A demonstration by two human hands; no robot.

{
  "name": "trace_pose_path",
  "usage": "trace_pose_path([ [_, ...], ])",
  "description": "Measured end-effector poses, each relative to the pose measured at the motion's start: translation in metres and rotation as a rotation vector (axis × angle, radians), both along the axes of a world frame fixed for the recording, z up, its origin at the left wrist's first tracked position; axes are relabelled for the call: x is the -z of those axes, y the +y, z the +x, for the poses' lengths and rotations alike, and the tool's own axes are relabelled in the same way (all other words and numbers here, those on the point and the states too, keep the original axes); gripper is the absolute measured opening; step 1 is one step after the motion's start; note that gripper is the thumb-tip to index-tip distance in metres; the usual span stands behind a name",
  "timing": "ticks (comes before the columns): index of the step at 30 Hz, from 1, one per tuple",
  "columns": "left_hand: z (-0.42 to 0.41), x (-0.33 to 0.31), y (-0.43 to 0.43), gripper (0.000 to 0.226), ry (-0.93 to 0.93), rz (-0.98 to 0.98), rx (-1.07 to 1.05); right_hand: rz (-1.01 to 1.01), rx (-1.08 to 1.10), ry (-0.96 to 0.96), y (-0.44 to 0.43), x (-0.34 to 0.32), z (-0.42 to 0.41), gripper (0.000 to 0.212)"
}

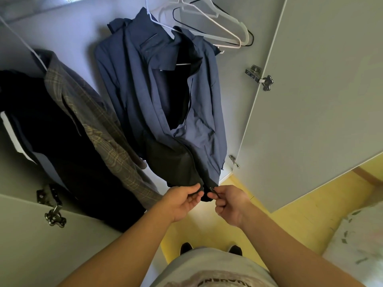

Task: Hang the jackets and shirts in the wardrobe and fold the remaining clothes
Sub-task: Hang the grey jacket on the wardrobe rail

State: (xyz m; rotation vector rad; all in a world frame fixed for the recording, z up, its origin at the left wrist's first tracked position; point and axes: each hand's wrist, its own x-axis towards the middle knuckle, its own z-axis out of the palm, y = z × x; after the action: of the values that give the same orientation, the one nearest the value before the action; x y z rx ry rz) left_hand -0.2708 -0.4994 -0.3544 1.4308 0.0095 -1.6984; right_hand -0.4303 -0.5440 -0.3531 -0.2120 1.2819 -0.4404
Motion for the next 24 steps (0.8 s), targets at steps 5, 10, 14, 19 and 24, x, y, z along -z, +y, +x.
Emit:
trace_pose_path([
  [5, 0.003, -0.004, -0.009, 0.008, -0.074, -0.058, 0.041, 0.009, -0.050, 0.048, -0.005, 0.000, -0.005, 0.007],
  [10, 0.009, 0.001, -0.011, 0.023, -0.176, -0.033, 0.077, -0.067, -0.125, 0.127, -0.009, 0.001, -0.005, 0.014],
  [14, 0.010, 0.007, -0.013, 0.029, -0.164, -0.020, 0.011, -0.108, -0.186, 0.194, -0.014, 0.001, -0.004, 0.024],
  [19, 0.007, 0.010, -0.016, 0.022, -0.089, -0.046, -0.029, -0.104, -0.179, 0.200, -0.017, 0.007, 0.006, 0.027],
  [24, 0.007, 0.014, -0.013, 0.018, -0.103, -0.061, -0.057, -0.099, -0.140, 0.203, -0.009, 0.012, 0.018, 0.025],
])
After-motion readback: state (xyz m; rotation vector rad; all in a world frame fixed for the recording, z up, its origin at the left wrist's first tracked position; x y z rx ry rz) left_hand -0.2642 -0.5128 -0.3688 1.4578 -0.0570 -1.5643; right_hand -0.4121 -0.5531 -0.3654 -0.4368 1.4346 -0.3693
